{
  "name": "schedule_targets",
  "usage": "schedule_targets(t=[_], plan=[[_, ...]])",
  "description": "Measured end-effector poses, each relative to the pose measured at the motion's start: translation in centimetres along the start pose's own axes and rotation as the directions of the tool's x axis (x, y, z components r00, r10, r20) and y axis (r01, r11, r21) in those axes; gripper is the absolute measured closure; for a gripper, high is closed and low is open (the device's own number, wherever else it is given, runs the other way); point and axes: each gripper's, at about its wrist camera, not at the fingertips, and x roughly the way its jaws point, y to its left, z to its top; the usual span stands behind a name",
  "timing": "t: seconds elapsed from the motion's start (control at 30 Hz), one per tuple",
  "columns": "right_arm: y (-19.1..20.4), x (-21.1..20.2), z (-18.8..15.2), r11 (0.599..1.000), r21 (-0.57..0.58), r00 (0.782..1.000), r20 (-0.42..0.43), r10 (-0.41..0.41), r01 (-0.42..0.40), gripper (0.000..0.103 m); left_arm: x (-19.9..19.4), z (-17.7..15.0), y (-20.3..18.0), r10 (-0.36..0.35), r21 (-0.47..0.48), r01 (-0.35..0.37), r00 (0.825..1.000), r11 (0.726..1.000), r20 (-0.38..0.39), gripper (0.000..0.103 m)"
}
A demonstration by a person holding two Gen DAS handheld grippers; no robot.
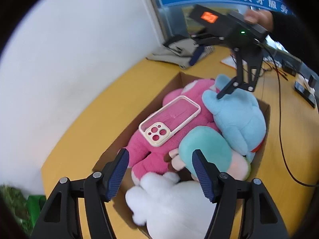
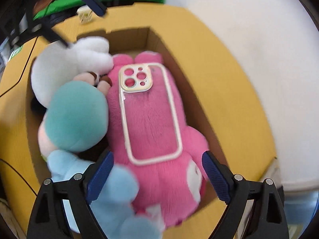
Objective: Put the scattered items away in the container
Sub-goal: 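Open both grippers and pull back from the box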
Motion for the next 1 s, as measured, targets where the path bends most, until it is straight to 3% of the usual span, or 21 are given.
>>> schedule_targets(t=[0.1, 0.23, 0.33, 0.43, 0.53, 0.63, 0.8, 0.9, 1.0], plan=[[2.5, -5.0, -2.5, 0.992, 0.088, 0.99, 0.1, -0.103, 0.094, 0.005, -3.3, -1.6, -1.1, 0.063, -0.12, -0.056, 0.996, 0.991, 0.057, 0.031], [7.9, -11.5, -6.9, 0.943, 0.281, 0.93, 0.264, -0.255, 0.178, 0.0, -6.4, -3.9, -3.9, 0.121, -0.3, -0.092, 0.989, 0.949, 0.08, 0.027], [11.9, -13.9, -8.9, 0.861, 0.459, 0.918, 0.2, -0.342, 0.221, 0.0, -7.4, -4.8, -6.9, 0.189, -0.39, -0.144, 0.979, 0.909, 0.079, 0.027], [15.4, -15.7, -10.5, 0.787, 0.591, 0.91, 0.209, -0.357, 0.173, 0.0, -8.9, -5.3, -10.6, 0.23, -0.451, -0.16, 0.968, 0.878, 0.104, 0.026], [18.6, -17.0, -12.6, 0.676, 0.717, 0.885, 0.19, -0.424, 0.171, 0.0, -9.5, -6.2, -14.2, 0.261, -0.505, -0.171, 0.959, 0.846, 0.112, 0.026], [20.4, -17.4, -14.0, 0.637, 0.76, 0.889, 0.197, -0.413, 0.127, 0.0, -9.6, -7.4, -16.7, 0.251, -0.576, -0.148, 0.962, 0.804, 0.104, 0.026], [22.7, -16.7, -15.6, 0.587, 0.787, 0.875, 0.138, -0.464, 0.187, 0.0, -9.9, -8.5, -18.7, 0.281, -0.629, -0.169, 0.956, 0.758, 0.081, 0.026], [23.0, -16.3, -16.3, 0.559, 0.812, 0.881, 0.129, -0.455, 0.169, 0.0, -9.7, -8.8, -19.1, 0.337, -0.662, -0.224, 0.941, 0.715, 0.046, 0.026], [23.4, -15.9, -16.5, 0.538, 0.821, 0.879, 0.104, -0.465, 0.188, 0.0, -10.0, -9.1, -19.5, 0.407, -0.687, -0.278, 0.913, 0.672, 0.028, 0.026]])
